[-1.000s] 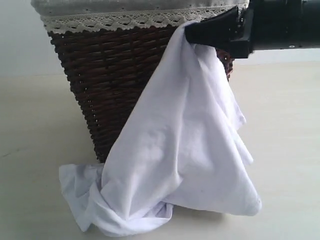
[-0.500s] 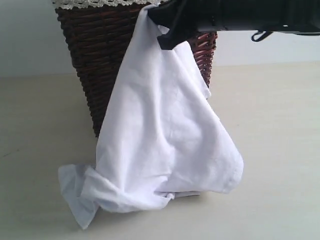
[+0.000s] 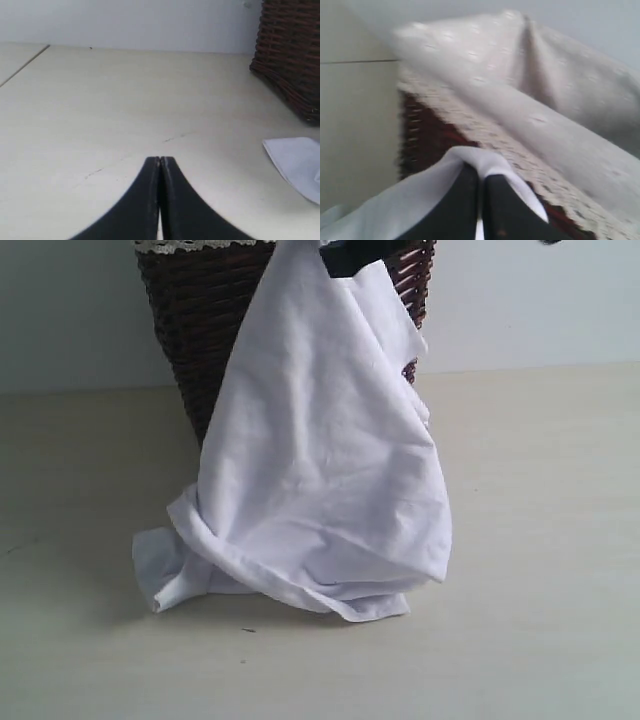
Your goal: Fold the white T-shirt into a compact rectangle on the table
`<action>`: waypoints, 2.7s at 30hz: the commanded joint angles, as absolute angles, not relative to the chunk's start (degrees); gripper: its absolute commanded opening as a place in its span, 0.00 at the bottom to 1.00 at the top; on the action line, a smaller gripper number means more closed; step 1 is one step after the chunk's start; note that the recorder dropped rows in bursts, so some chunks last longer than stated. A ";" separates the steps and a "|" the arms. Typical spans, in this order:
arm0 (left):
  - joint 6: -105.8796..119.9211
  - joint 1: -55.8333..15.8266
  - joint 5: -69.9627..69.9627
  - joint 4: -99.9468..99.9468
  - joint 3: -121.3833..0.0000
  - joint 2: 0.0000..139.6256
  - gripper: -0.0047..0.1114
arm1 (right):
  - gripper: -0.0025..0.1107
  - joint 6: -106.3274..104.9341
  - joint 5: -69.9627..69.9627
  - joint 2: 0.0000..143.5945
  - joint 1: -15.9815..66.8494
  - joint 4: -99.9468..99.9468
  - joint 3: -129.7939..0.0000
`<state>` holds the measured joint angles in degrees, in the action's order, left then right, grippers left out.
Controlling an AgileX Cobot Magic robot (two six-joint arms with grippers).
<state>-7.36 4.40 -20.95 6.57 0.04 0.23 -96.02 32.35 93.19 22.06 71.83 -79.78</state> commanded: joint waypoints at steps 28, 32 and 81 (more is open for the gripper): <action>-7.28 4.62 -20.53 6.67 0.00 0.00 0.04 | 0.02 -91.96 68.46 79.46 22.05 68.85 -76.93; -7.28 4.62 -20.53 6.67 0.00 0.00 0.04 | 0.02 -83.52 69.96 80.89 22.05 39.10 -76.48; -7.28 4.62 -20.53 6.67 0.00 0.00 0.04 | 0.61 -121.28 51.42 79.12 35.29 43.00 -26.07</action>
